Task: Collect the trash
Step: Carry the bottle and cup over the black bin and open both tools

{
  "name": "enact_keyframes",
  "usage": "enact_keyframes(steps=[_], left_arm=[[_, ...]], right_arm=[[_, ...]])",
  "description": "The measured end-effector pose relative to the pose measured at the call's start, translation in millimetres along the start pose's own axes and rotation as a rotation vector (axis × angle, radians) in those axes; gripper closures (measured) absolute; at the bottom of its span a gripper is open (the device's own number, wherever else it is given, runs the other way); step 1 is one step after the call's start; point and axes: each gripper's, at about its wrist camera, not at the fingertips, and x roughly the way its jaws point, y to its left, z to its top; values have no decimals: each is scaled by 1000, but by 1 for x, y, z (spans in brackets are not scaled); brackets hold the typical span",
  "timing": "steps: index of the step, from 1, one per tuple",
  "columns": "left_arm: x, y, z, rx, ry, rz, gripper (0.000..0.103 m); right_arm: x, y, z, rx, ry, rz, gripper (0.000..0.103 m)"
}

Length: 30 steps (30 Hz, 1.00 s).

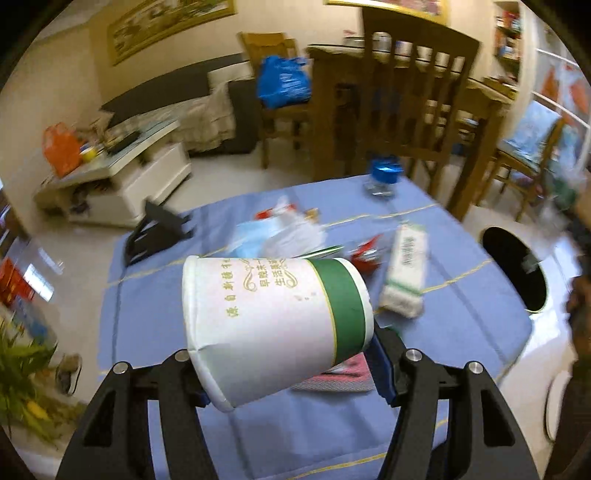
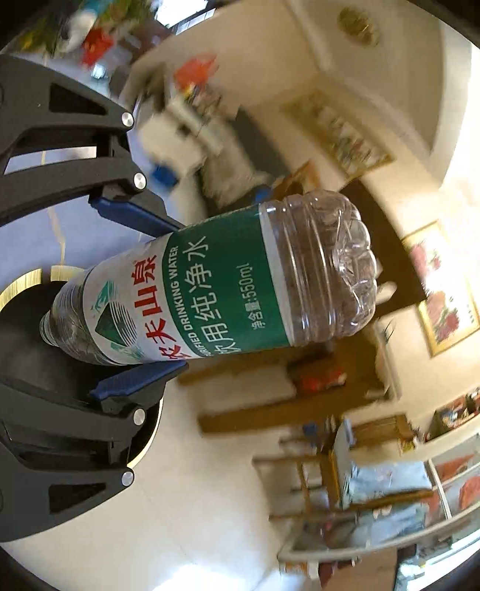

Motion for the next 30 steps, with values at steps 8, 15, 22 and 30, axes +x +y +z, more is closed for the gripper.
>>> enact_keyframes(steps=[8,15,22,30], left_arm=[[16,-82,27,164,-7,-151,41],[46,-167,47,282,40,-282,41],[76,-285,73,423,46,-432,35],[102,-312,77,460,69,-424,7]], right_arm=[[27,-26,-74,33,164,-111,8],[-38,-64,-87,153,76,-118,6],[-68,-115,-81,246,58,-127,6],[-71,-135,-90,280,67,-148,6]])
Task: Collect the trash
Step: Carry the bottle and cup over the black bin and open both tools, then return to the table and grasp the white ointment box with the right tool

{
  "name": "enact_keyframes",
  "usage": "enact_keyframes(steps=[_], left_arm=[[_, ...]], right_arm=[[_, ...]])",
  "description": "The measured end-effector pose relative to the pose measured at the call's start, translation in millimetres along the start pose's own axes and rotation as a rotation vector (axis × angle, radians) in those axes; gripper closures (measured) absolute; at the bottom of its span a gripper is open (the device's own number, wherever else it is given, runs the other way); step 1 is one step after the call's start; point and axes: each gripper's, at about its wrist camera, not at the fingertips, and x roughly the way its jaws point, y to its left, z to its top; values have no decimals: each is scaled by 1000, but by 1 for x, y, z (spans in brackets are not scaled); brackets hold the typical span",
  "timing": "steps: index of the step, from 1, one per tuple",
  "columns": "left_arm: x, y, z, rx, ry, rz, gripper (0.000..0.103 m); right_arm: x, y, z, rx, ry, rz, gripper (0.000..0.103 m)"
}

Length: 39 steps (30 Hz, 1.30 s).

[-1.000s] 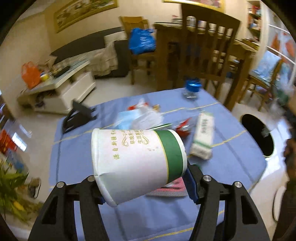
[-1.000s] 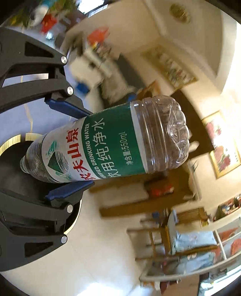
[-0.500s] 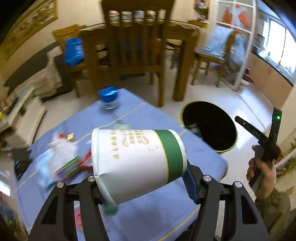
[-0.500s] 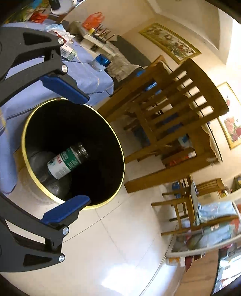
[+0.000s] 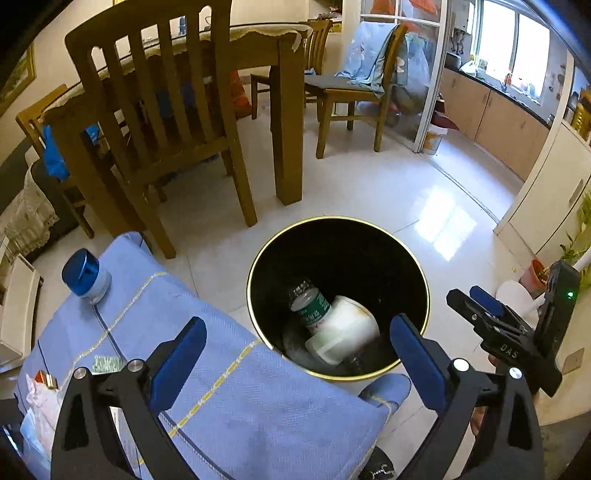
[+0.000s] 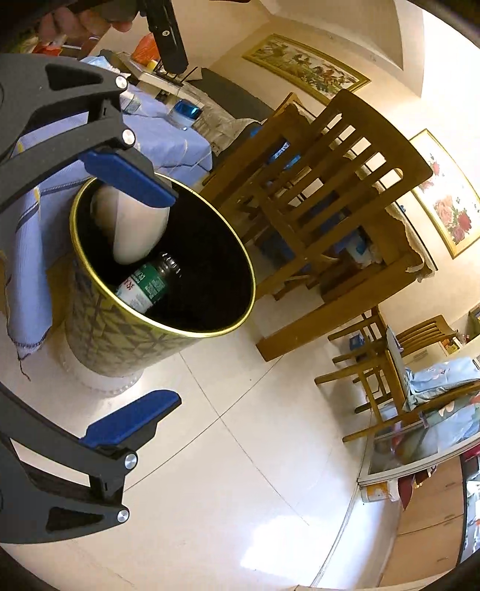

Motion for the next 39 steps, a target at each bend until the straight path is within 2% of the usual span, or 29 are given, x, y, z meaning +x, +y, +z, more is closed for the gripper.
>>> enact_keyframes(steps=[3,6,10,12,15,17,21,25,27,30,32,33,34,35,39], left_arm=[[-16,8,-5,-15,-3,8,7],[-53,22,-15,-12,-38,57,7],[-120,64,-41,-14,-141,206,7],[-147,91,-59,-40,-193,292,7],[-185,140,-99,-118,-234,396,7],[-206,176,-137,-186,-235,460,7],[-230,232,-214,-340,-199,511,7],[-237,264,-275,-457,-158,529,7],[-230,274,-298,-504,-128,534,7],[-221,276,-311,-525,-103,509,7],[-216,272,-310,-507,-103,494,7],[-212,268,-307,-497,-103,486,7],[-206,264,-303,-485,-101,460,7],[-203,261,-301,-476,-98,441,7],[-179,237,-290,-421,-63,349,7]], right_arm=[[1,5,-5,4,8,15,6],[8,21,-7,0,35,36,6],[16,69,-10,-27,92,99,6],[21,105,-15,-76,138,146,6],[31,181,-33,-210,255,244,6],[40,230,-50,-311,346,312,6],[56,311,-88,-512,508,420,6],[77,363,-110,-491,610,402,6],[89,387,-117,-492,610,319,6],[106,406,-134,-512,619,171,7],[120,412,-149,-532,642,80,13],[127,414,-158,-554,646,33,19],[130,410,-161,-565,651,15,26],[132,408,-165,-582,638,1,26],[119,392,-160,-601,607,56,50]])
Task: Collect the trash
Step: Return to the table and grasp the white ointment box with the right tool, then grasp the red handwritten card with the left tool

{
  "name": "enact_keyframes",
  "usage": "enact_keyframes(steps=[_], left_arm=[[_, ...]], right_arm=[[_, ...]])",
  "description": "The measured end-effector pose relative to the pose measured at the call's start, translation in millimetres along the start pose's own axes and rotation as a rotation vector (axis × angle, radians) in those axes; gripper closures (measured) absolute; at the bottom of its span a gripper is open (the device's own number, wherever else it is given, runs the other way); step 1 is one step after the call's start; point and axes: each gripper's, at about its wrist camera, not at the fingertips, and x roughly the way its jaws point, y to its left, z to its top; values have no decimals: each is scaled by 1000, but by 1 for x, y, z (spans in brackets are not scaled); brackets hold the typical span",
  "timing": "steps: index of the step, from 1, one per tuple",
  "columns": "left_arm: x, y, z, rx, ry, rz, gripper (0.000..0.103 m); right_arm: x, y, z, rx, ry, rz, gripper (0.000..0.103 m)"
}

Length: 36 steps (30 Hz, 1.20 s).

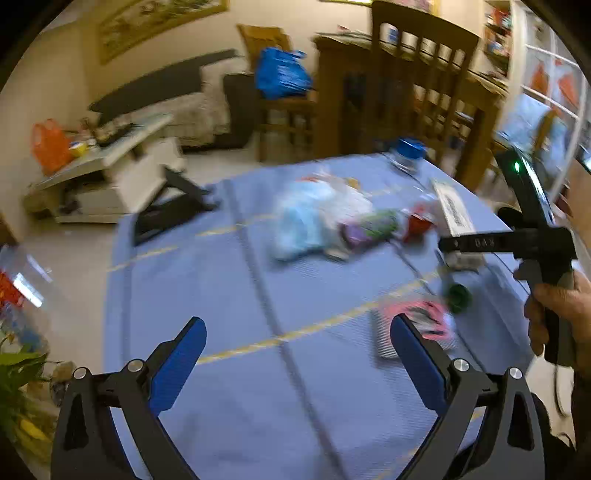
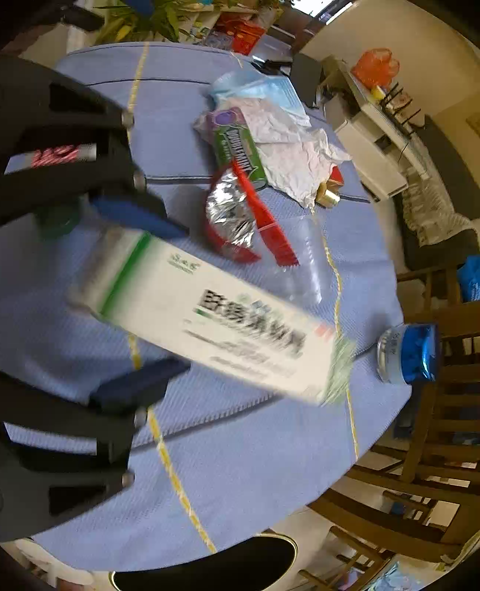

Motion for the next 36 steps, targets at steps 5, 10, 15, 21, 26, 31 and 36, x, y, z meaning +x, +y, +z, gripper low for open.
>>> enact_keyframes(steps=[5,10,15,21,26,31,36], left_arm=[[17,-36,3,110,60,-142,7],[17,-70,3,474,-12,-273,7],[28,-82,10,717,53,-477,7],[70,-96,9,831,202,-577,15],[92,-96,1,909,234,-548,17],[91,-85,13,886,181,-520,27],[91,-90,2,934,172,-515,20]], right_arm=[[-29,-40,-32,-31,-9,94,54],[-57,-73,-65,-46,-13,188,53],[-67,-89,-77,6,-23,249,53],[-69,-90,-78,39,-42,275,53],[-68,-96,-77,70,-36,316,53],[-68,-92,-76,61,-34,303,52],[-67,-93,-76,69,-32,305,52]])
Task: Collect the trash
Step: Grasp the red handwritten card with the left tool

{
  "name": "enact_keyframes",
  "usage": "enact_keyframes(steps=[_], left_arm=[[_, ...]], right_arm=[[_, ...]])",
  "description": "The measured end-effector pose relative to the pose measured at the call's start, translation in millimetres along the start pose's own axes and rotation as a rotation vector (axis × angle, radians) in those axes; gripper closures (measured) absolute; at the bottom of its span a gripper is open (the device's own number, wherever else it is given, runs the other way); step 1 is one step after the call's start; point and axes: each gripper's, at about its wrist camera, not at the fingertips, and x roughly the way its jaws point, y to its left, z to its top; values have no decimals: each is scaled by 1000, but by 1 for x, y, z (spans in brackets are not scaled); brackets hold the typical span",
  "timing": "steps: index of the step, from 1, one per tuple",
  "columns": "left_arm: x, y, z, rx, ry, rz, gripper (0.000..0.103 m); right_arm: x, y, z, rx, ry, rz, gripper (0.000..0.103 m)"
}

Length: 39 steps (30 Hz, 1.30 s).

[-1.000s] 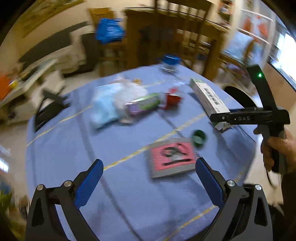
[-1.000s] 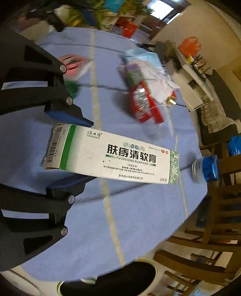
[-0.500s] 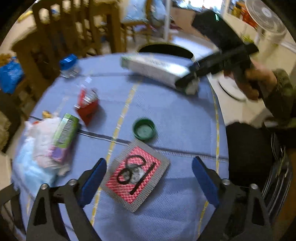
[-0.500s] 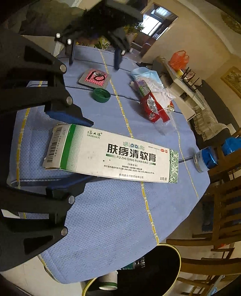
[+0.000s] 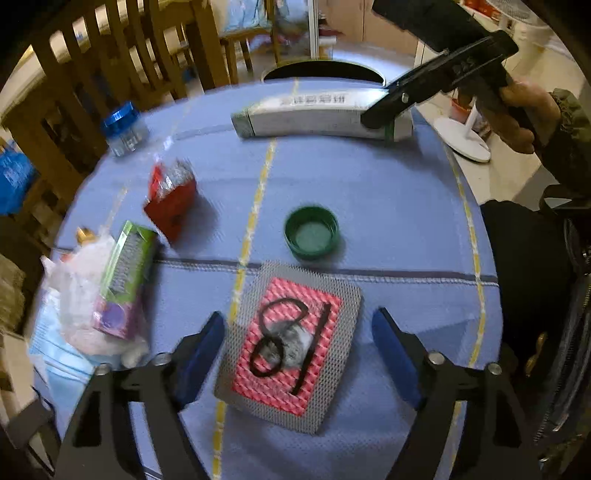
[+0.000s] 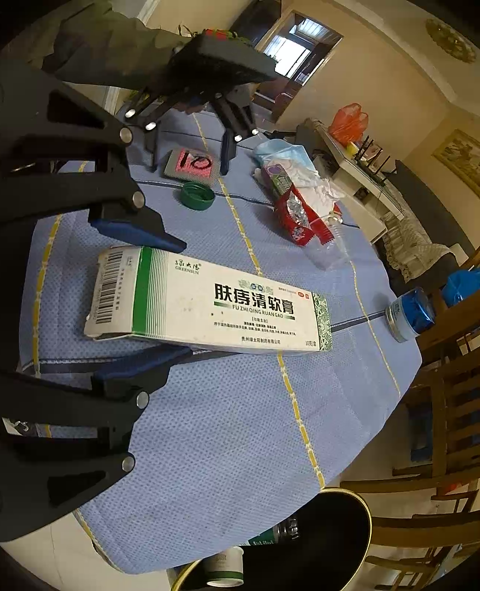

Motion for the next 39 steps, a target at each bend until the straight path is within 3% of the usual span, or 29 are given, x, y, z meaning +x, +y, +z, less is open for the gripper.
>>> enact_keyframes(steps=[3,6,9,11,13,16,21,24,27,28,31,32,36,39], left_arm=[[2,11,-3,-82,3,-52,18],[-4,6,-12,-115,-28,-30,25],[-10,3,-25,-197,-51,16,30],[-16,0,-36,-260,-73,71,40],[-21,-9,-46,-289,-74,144,42],[-24,-16,-49,-334,-75,190,43],[-22,-11,-45,-335,-48,200,34],[-20,-4,-42,-306,-34,181,29],[-18,-7,-32,-211,-43,99,24],[-20,-14,-30,-156,-52,94,19],[-14,-24,-23,-73,-60,72,17],[-10,-21,-21,-75,-58,70,11],[-4,5,-17,-181,-65,-10,13],[-10,4,-22,-196,-99,-4,26]], right_arm=[[0,1,0,-2,3,-7,52],[1,4,4,-10,23,-17,50],[6,15,9,-65,39,-86,45],[8,21,10,-104,40,-138,44],[10,26,11,-142,34,-196,41],[10,33,13,-182,18,-256,31],[21,39,18,-229,38,-336,31],[24,41,18,-247,45,-354,31],[27,36,18,-236,60,-350,31],[28,34,17,-230,63,-348,31],[28,31,17,-218,62,-331,30],[29,31,17,-221,62,-332,30],[30,33,18,-229,64,-328,29],[30,32,19,-227,61,-317,29]])
